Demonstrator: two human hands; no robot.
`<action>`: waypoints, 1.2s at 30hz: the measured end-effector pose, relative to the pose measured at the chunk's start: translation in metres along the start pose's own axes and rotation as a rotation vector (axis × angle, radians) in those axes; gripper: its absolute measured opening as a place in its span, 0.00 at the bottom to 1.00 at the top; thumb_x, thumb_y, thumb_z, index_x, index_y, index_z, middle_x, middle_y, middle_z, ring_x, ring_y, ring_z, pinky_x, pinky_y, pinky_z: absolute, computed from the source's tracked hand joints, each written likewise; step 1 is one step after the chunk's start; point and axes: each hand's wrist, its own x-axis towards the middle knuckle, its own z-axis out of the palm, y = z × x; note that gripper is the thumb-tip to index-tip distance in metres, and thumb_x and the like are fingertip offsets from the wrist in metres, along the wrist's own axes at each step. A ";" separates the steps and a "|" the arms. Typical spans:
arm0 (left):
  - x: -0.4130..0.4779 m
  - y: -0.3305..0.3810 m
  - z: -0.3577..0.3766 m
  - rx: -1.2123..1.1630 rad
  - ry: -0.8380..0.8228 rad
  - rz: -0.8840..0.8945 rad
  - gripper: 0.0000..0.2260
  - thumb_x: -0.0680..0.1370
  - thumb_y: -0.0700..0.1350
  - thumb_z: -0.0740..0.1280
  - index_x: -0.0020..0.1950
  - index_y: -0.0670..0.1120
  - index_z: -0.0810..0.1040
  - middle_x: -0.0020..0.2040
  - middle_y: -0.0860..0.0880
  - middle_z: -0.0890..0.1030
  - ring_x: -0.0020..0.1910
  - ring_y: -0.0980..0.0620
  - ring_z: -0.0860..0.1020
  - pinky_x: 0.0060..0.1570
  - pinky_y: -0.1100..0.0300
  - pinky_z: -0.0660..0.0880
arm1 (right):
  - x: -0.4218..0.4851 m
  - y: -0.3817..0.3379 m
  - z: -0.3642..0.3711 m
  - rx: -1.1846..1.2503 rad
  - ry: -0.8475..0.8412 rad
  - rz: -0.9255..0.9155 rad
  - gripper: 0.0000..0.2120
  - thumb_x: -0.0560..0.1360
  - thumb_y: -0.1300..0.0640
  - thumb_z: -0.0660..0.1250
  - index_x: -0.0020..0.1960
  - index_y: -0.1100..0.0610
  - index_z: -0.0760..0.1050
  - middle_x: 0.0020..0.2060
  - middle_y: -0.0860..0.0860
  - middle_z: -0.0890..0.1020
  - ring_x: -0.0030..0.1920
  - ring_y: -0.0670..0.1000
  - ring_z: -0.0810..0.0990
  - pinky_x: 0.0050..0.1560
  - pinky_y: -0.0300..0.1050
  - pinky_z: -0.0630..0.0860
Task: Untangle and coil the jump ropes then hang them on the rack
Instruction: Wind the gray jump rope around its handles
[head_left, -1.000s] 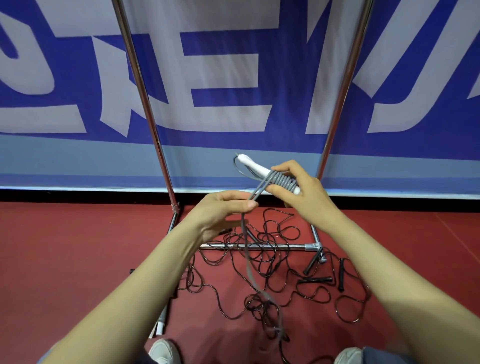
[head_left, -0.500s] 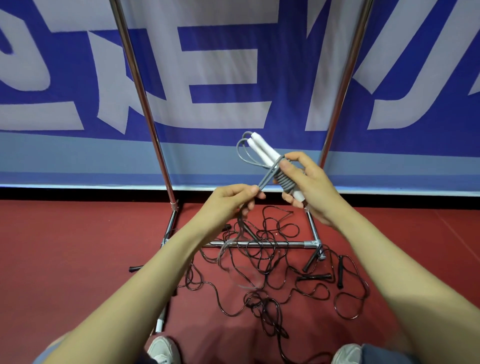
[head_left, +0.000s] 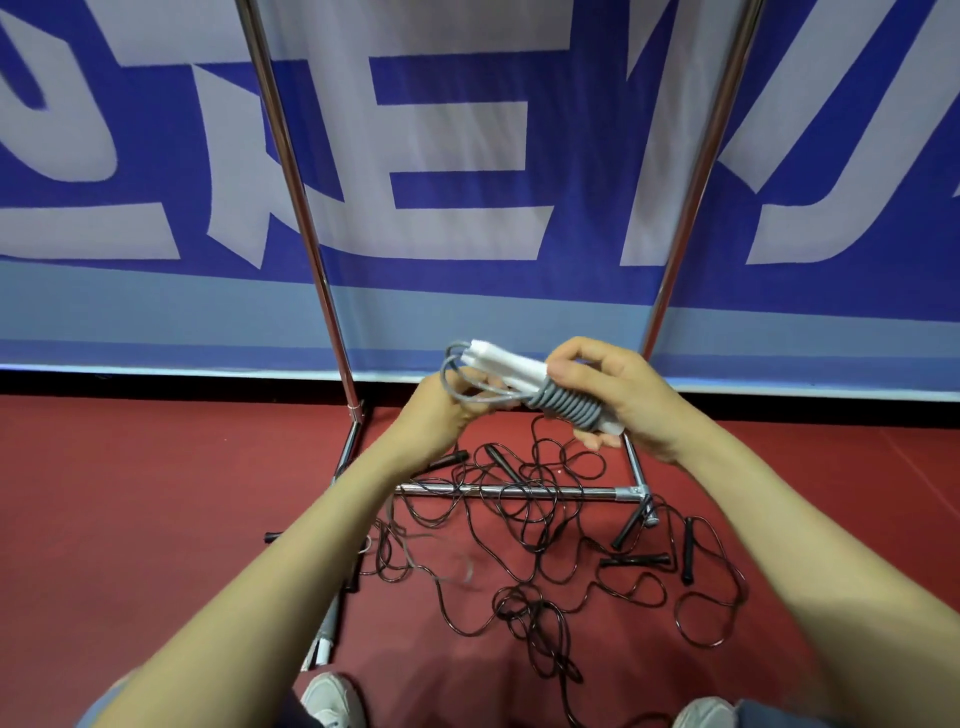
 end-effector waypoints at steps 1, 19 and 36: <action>0.000 0.000 -0.007 -0.004 -0.087 0.003 0.12 0.77 0.30 0.64 0.48 0.47 0.80 0.40 0.57 0.83 0.40 0.64 0.79 0.45 0.62 0.76 | -0.001 -0.001 0.000 -0.038 -0.049 0.016 0.08 0.71 0.49 0.70 0.43 0.52 0.75 0.31 0.55 0.79 0.19 0.53 0.72 0.17 0.34 0.60; -0.013 0.022 0.038 0.236 0.125 -0.068 0.10 0.79 0.41 0.65 0.58 0.46 0.82 0.41 0.52 0.80 0.37 0.55 0.77 0.45 0.60 0.72 | 0.004 0.028 0.015 -1.218 0.111 0.036 0.14 0.77 0.40 0.60 0.57 0.47 0.66 0.50 0.47 0.81 0.50 0.56 0.78 0.43 0.47 0.66; -0.008 0.017 0.017 -0.733 0.063 -0.442 0.18 0.80 0.55 0.61 0.51 0.41 0.82 0.33 0.52 0.76 0.30 0.56 0.66 0.36 0.62 0.68 | 0.002 0.019 -0.018 -0.916 0.426 -0.110 0.14 0.77 0.43 0.64 0.61 0.43 0.69 0.54 0.44 0.75 0.52 0.52 0.76 0.48 0.47 0.70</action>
